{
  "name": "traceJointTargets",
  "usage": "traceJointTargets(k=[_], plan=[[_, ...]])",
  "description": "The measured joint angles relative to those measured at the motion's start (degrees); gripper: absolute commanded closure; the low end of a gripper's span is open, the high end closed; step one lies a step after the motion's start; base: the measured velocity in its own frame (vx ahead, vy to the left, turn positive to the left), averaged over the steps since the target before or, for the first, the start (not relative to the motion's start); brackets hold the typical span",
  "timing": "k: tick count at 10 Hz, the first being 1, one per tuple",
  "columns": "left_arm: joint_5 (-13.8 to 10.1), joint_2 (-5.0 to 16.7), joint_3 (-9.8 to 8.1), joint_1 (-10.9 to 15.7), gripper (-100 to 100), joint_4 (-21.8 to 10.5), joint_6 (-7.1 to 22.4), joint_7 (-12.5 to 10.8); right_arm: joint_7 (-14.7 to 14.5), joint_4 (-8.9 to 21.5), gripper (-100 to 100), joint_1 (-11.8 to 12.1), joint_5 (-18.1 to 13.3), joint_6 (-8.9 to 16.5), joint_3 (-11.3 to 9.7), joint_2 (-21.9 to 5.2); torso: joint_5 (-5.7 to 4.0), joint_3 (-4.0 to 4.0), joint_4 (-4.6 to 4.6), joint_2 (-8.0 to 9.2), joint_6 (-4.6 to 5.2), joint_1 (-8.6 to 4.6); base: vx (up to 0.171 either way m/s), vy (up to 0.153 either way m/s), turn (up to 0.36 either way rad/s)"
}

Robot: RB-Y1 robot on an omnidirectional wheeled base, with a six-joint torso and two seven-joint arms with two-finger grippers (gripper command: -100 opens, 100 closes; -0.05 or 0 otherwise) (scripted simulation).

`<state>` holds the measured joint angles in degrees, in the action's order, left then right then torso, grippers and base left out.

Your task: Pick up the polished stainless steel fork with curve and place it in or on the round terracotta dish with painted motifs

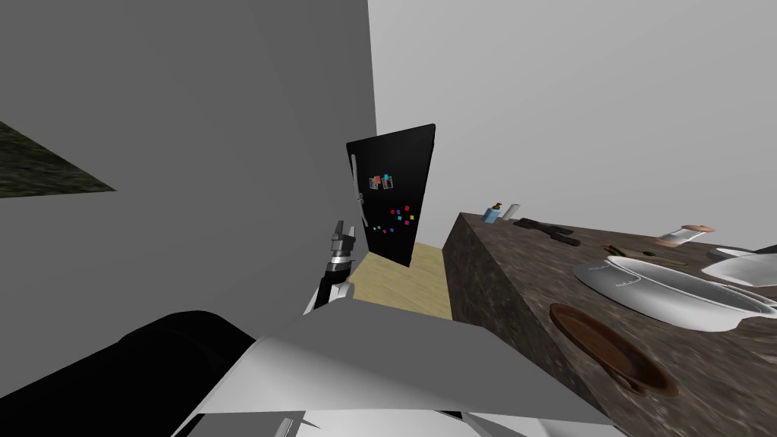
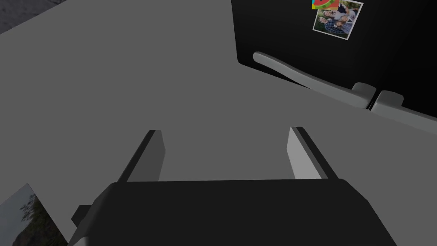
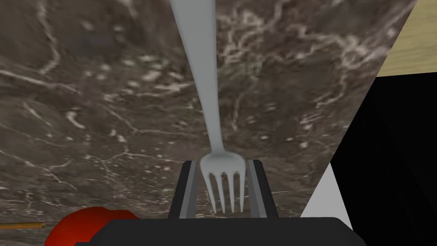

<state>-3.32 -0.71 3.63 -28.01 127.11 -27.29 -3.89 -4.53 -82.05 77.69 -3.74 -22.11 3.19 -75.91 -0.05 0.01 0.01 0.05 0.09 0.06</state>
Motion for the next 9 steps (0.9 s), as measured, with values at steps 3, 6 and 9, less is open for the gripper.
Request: traceJointTargets(k=[3, 6, 9], plan=[[0.0, 0.0, 0.0, 0.01, 0, 0.0, 0.0, 0.0, 0.75, -0.7, 0, 2.2, 0.92, -0.59, 2.03, -2.05, -0.03, 0.04, 0.03, 0.04, -0.04, 0.02, -0.018, 0.019, -0.018], [0.0, 0.0, 0.0, 0.0, 0, 0.0, 0.0, 0.0, 0.49, 0.31, 100, 3.35, 1.98, -3.15, 3.0, -2.59, -0.04, -0.1, -0.02, -0.2, -0.05, -0.01, 0.045, 0.013, -0.068], [0.0, 0.0, 0.0, 0.0, 0, 0.0, 0.0, 0.0, 0.65, 1.76, 100, 5.1, 3.67, -7.12, 4.73, -4.06, -0.07, -0.12, -0.01, -0.24, -0.07, -0.06, 0.049, 0.009, -0.057]])
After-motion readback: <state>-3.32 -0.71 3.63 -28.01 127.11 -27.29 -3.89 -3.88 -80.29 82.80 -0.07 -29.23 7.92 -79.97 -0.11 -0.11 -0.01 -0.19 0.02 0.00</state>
